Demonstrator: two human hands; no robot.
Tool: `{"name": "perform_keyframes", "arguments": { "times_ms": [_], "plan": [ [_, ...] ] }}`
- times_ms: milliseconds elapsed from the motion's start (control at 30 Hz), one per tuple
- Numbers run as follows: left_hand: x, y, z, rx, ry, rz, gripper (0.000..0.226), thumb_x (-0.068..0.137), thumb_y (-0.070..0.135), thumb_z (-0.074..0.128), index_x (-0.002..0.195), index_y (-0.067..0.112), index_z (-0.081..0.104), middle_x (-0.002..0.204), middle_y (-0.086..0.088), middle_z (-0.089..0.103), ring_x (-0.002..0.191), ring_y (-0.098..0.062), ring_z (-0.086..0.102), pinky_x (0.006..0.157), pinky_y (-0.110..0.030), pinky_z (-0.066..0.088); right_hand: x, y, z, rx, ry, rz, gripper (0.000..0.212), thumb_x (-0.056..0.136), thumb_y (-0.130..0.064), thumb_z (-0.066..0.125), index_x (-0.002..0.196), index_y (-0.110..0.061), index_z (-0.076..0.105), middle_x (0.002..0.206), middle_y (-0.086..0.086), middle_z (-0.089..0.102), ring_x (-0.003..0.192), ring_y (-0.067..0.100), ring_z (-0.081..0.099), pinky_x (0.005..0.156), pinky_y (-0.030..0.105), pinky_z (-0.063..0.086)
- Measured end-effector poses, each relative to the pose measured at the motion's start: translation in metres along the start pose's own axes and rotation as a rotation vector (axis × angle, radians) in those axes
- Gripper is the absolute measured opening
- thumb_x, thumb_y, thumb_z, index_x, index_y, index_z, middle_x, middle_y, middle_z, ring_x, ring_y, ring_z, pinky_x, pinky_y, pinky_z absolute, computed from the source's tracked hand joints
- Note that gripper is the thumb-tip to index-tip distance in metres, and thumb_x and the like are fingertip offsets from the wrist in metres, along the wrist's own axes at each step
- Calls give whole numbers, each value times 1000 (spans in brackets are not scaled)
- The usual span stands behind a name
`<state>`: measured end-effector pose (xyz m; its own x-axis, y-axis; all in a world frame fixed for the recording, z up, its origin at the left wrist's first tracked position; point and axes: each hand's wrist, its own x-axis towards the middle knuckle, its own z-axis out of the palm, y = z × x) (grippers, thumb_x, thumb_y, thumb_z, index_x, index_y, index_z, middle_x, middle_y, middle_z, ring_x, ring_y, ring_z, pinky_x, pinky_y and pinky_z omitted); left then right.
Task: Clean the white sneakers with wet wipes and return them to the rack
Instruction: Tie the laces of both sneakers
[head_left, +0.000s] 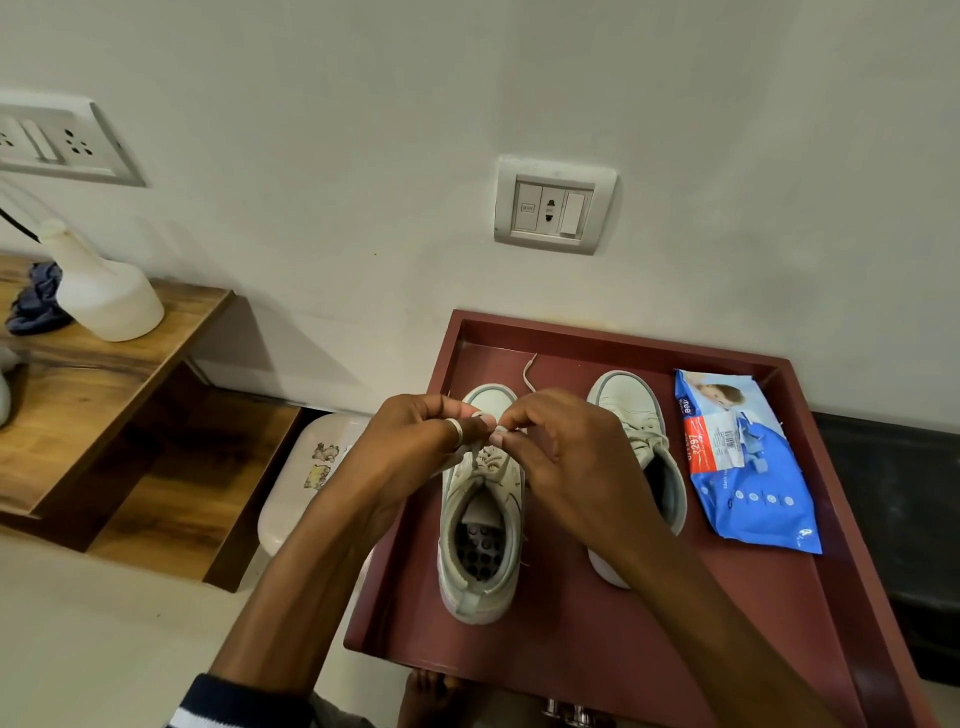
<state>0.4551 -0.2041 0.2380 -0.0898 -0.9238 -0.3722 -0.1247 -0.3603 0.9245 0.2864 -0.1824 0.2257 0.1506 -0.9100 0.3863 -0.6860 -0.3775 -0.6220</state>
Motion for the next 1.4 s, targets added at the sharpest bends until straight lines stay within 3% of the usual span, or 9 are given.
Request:
{"name": "perform_keyframes", "arguments": {
  "times_ms": [233, 333, 433, 567, 800, 1000, 1200, 1333, 1400],
  "plan": [
    [0, 2, 1, 89, 69, -1, 14, 86, 22, 76, 84, 8, 78, 82, -2, 78, 94, -20, 73, 96, -38, 53, 0, 1, 0, 11, 62, 103, 6, 84, -29, 70, 81, -27, 65, 84, -16, 61, 80, 4, 58, 74, 40, 50],
    [3, -4, -4, 169, 141, 14, 13, 83, 23, 76, 74, 14, 77, 77, 2, 77, 89, -20, 72, 84, -36, 55, -1, 5, -1, -23, 52, 187, 9, 84, -27, 68, 77, -27, 62, 82, -16, 60, 79, 4, 58, 77, 43, 51],
    [11, -13, -17, 491, 309, 77, 18, 80, 34, 74, 67, 21, 72, 71, 5, 73, 78, -19, 68, 71, -34, 55, -1, 13, -9, -90, 39, 277, 12, 83, -26, 66, 72, -26, 61, 79, -14, 62, 78, 7, 59, 77, 43, 51],
    [11, -13, -23, 837, 403, 84, 18, 85, 35, 68, 69, 25, 70, 66, 6, 68, 65, -16, 61, 53, -25, 38, -4, 28, -20, -278, -78, 409, 14, 82, -30, 59, 68, -27, 62, 74, -13, 63, 75, 7, 59, 76, 37, 51],
    [12, -17, -21, 977, 415, 60, 19, 84, 30, 64, 72, 18, 72, 65, 1, 67, 61, -19, 61, 60, -32, 55, -5, 39, -26, -417, -190, 531, 20, 72, -29, 55, 58, -20, 66, 63, -7, 64, 75, 14, 58, 74, 32, 46],
    [9, -21, -29, 1031, 393, 51, 24, 85, 26, 57, 72, 15, 74, 72, 0, 71, 62, -19, 62, 60, -32, 55, -3, 41, -27, -374, -265, 603, 24, 74, -26, 61, 55, -13, 64, 58, -1, 62, 63, 17, 58, 62, 30, 45],
    [6, -20, -28, 1118, 413, 82, 23, 87, 30, 57, 73, 19, 72, 67, 3, 68, 62, -17, 61, 64, -34, 59, -2, 43, -27, -379, -290, 607, 24, 74, -25, 60, 53, -12, 62, 58, 0, 62, 62, 18, 58, 61, 30, 44],
    [5, -20, -33, 1098, 327, 83, 16, 86, 32, 60, 77, 24, 71, 73, 6, 69, 67, -15, 62, 62, -29, 54, -5, 44, -28, -391, -292, 569, 23, 77, -29, 58, 59, -18, 68, 64, -5, 66, 73, 15, 60, 70, 31, 48],
    [6, -23, -38, 1097, 233, 69, 16, 90, 38, 62, 83, 27, 70, 78, 8, 70, 71, -13, 63, 66, -30, 55, -7, 43, -27, -434, -282, 500, 22, 81, -31, 55, 69, -24, 72, 73, -10, 69, 81, 11, 59, 74, 29, 42]
  ]
}}
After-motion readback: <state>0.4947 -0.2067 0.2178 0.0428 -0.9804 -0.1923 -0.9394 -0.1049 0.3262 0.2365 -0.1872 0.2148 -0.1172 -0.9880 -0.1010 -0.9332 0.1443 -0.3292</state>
